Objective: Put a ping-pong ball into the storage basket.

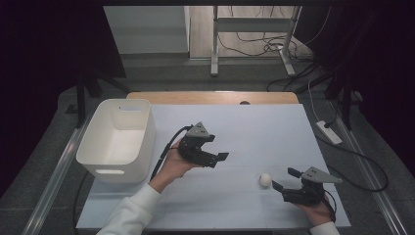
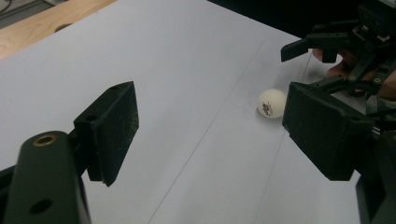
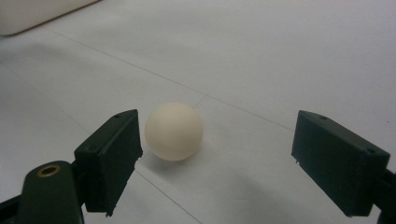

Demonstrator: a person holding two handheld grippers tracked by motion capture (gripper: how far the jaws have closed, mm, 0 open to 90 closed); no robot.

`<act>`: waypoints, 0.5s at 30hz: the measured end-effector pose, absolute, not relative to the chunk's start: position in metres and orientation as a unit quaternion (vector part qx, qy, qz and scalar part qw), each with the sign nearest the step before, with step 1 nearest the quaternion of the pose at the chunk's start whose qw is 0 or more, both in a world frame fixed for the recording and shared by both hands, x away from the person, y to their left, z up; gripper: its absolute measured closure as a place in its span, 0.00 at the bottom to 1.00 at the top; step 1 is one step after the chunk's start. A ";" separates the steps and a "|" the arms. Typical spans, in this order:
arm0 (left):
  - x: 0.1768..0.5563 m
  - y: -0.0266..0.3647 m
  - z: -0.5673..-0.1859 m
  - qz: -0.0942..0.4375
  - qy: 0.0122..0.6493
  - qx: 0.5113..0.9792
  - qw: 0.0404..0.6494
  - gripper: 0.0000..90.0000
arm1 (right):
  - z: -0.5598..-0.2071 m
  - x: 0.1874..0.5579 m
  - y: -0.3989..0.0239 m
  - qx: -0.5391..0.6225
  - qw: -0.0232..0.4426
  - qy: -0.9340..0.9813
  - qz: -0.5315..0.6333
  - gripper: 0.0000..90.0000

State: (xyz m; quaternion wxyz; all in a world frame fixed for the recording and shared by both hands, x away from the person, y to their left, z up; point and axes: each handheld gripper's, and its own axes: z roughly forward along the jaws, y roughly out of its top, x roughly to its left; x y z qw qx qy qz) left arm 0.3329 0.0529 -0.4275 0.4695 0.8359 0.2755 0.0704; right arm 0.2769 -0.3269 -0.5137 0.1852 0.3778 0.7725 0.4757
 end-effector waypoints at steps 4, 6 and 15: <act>0.332 0.051 -0.430 0.067 0.273 0.837 0.470 0.21 | -0.514 0.277 -0.327 0.378 0.185 0.773 0.475 0.18; 0.332 0.049 -0.431 0.065 0.273 0.837 0.469 0.21 | -0.514 0.277 -0.327 0.378 0.185 0.772 0.475 0.18; 0.332 0.041 -0.436 0.058 0.269 0.841 0.466 0.21 | -0.513 0.277 -0.327 0.378 0.184 0.772 0.476 0.18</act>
